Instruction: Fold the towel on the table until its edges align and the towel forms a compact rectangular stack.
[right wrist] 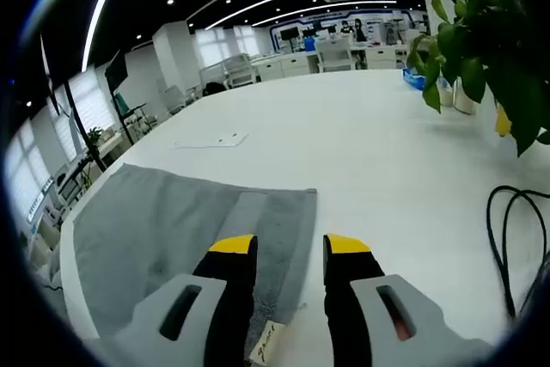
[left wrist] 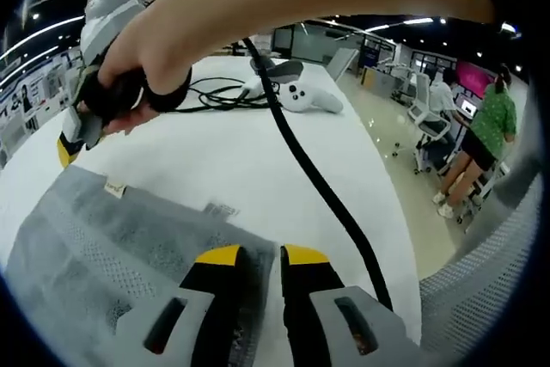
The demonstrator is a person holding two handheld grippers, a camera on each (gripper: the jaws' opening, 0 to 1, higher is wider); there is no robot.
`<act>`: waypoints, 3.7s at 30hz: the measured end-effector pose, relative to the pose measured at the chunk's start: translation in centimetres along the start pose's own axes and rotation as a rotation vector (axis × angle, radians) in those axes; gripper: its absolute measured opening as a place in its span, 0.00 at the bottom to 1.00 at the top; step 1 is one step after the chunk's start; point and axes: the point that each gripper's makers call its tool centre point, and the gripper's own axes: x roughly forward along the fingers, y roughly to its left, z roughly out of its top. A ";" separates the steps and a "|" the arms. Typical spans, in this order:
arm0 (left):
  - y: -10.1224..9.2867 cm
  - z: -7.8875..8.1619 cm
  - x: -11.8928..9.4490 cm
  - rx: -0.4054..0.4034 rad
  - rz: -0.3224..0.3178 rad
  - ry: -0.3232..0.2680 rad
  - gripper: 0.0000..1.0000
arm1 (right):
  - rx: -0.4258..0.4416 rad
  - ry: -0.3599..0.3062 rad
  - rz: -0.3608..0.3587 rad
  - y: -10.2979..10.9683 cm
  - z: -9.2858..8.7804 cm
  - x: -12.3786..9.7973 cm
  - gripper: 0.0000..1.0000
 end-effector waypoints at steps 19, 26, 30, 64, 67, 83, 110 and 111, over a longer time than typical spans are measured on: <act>0.1 0.0 0.4 0.038 -0.019 0.002 0.08 | -0.061 0.042 -0.030 -0.8 -1.1 2.2 0.24; 0.2 0.0 0.4 0.035 -0.036 -0.007 0.07 | -0.063 0.036 -0.051 -1.1 -0.8 2.6 0.23; 0.1 0.0 0.4 0.026 -0.045 -0.018 0.07 | -0.129 0.043 -0.067 -1.1 -0.7 2.8 0.21; 0.1 -0.2 0.5 -0.003 0.007 -0.048 0.07 | -0.396 0.017 -0.088 -1.3 -0.4 4.3 0.00; 0.1 -0.2 0.4 0.000 0.006 -0.045 0.07 | -0.364 0.021 -0.087 -1.7 -0.5 4.7 0.00; 0.4 0.1 0.3 -0.132 -0.016 -0.099 0.07 | 0.056 -0.066 -0.041 -1.8 -0.5 4.3 0.00; 0.6 1.6 -2.4 -0.176 0.008 -0.128 0.05 | 0.107 -0.144 0.065 1.6 2.7 -0.1 0.00; 0.6 1.7 -2.7 -0.173 0.013 -0.128 0.05 | 0.112 -0.146 0.070 1.7 2.8 -0.3 0.00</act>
